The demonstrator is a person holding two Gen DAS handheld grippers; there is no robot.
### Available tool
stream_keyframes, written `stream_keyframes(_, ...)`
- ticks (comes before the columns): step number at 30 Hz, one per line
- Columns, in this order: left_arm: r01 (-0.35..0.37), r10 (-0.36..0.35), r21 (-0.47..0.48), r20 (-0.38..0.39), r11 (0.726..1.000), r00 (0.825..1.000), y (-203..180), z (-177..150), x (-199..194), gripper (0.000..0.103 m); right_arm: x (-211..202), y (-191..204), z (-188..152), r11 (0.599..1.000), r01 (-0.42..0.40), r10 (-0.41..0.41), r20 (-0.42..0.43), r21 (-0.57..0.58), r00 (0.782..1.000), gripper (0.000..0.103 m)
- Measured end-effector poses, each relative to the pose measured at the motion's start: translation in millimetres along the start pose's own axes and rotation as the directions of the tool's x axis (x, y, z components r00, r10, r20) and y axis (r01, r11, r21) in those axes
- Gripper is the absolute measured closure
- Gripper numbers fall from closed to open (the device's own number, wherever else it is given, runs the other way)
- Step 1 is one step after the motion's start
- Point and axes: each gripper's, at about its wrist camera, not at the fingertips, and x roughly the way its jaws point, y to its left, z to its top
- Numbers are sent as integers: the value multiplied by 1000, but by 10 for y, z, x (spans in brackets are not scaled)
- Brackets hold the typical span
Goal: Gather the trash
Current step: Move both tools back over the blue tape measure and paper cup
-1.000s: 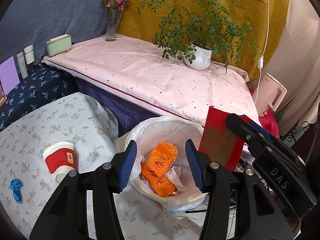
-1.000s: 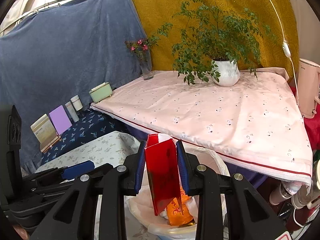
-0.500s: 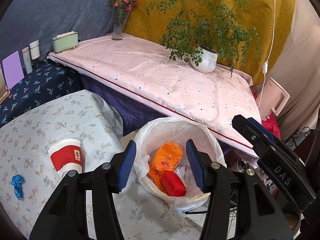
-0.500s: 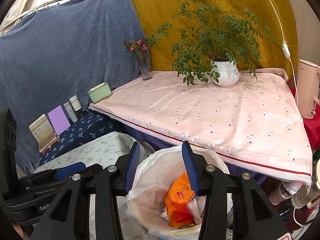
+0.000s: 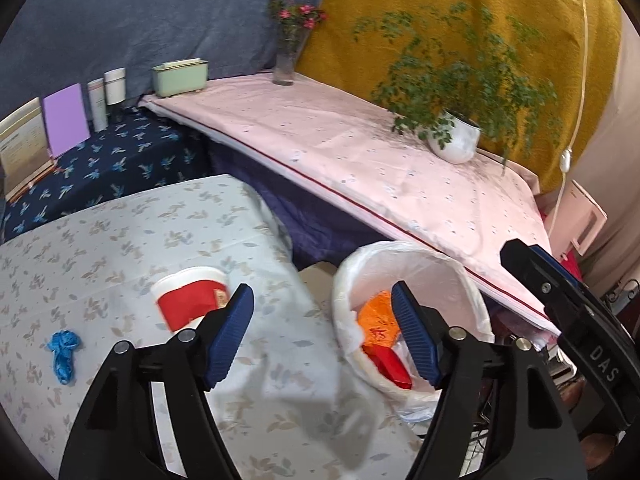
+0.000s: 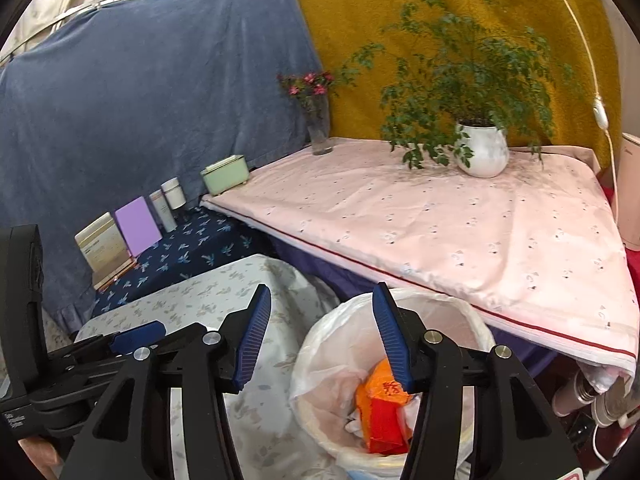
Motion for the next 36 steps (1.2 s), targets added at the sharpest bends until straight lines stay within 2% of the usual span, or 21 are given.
stream_keyframes(9, -126, 127, -94, 10, 988, 992, 654, -135, -127, 26, 189, 496, -103, 995, -87, 85, -50, -51, 995, 41)
stream_keyframes(14, -210, 212, -139, 1, 968, 977, 1052, -261, -206, 22, 327, 772, -176, 989, -127, 120, -87, -79, 989, 39)
stream_keyframes(19, -305, 307, -137, -12, 942, 952, 1382, -383, -249, 20, 506, 1022, -279, 983, -156, 142, -128, -99, 981, 34)
stream_keyframes(21, -326, 327, -147, -19, 934, 945, 1495, -428, -266, 17, 589, 1117, -324, 980, -167, 151, -148, -104, 977, 34)
stream_keyframes(27, -380, 376, -172, -57, 909, 925, 1849, -562, -226, 17, 894, 1368, -471, 974, -193, 165, -210, -119, 964, 30)
stream_keyframes(36, -414, 395, -232, -127, 880, 910, 2320, -714, -51, 16, 1439, 1635, -736, 972, -186, 134, -311, -145, 941, 28)
